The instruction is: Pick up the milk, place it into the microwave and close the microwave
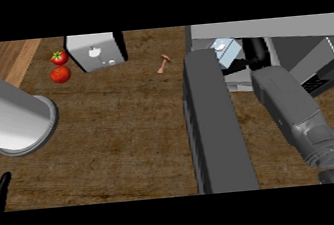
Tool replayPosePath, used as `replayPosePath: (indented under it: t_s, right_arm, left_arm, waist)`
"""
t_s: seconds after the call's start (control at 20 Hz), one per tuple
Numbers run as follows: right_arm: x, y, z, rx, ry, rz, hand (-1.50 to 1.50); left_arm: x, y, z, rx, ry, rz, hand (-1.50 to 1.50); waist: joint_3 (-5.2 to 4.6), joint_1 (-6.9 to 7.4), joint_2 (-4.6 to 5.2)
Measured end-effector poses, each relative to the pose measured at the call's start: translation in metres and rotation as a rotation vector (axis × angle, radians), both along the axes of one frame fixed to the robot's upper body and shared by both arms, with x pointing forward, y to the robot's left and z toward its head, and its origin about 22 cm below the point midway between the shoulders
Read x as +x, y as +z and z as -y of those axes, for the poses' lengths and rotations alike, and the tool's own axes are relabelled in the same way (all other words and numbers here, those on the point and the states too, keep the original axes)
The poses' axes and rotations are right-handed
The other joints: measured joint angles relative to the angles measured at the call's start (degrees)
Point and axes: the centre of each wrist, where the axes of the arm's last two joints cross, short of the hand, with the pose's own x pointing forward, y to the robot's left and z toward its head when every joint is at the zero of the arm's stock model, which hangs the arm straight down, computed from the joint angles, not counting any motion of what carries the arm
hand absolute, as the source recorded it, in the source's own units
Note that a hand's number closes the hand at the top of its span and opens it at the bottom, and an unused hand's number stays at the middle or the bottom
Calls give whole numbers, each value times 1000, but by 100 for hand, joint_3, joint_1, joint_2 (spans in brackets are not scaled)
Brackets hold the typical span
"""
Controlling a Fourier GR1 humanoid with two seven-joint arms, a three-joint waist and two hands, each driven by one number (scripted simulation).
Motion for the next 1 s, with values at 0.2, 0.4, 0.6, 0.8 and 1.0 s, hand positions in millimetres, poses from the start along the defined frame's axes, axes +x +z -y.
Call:
replayPosePath:
  t_s: [0.2, 0.4, 0.6, 0.8, 1.0]
  right_arm:
    - [7, 12, 1, -58, -37, 21, 150]
    - [11, 19, 0, -79, -99, 24, 150]
    - [15, 26, 2, -62, -217, 18, 150]
    - [17, 31, 7, -93, -342, 41, -150]
    - [18, 34, 13, -224, -430, 88, -150]
  left_arm:
    - [7, 0, 5, 3, -24, 9, -150]
    - [12, 0, 6, 7, -40, 14, -150]
    - [17, 3, 8, 24, -49, 15, -150]
    - [21, 3, 8, 49, -50, 17, -150]
    - [26, 6, 10, 78, -56, 24, -150]
  waist:
    - [3, 90, 50]
    - [6, 197, 105]
    - [9, 279, 160]
    - [6, 370, 224]
    - [3, 465, 270]
